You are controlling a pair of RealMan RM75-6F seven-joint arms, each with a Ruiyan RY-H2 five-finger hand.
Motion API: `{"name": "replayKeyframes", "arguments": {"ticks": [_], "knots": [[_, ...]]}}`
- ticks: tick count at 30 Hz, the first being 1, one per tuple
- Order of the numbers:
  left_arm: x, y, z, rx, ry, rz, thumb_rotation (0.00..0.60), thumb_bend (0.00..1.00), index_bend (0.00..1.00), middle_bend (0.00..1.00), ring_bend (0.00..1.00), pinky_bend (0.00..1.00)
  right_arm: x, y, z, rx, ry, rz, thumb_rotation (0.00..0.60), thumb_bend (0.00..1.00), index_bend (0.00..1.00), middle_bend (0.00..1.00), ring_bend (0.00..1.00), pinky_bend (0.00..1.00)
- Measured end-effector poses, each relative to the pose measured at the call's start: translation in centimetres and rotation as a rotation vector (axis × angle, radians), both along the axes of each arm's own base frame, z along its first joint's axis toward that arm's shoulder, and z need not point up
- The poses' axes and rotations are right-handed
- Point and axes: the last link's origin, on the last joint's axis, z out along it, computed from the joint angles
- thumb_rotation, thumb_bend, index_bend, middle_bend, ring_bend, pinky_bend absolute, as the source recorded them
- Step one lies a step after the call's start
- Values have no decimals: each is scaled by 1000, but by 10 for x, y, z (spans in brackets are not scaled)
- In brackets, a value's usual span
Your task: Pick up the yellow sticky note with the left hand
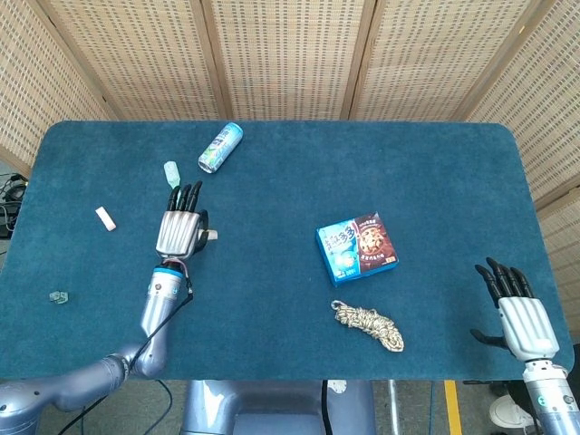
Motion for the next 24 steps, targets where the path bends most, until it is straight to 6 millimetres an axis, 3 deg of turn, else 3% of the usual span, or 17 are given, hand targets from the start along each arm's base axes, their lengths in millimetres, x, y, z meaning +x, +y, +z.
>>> {"name": "replayKeyframes", "arguments": {"ticks": [9,16,24], "knots": [[37,-39,17,-173,-452,10,600,572,625,0,0,0,1,2,1,-24,31,10,600,12,0,0,0,0],[39,-54,38,-303,-774,52,600,567,629,0,0,0,3,2,0,-26,37,13,600,11,0,0,0,0],[55,-65,55,-508,-1014,52,600,561,629,0,0,0,4,2,-2,-32,54,11,600,11,0,0,0,0]]}}
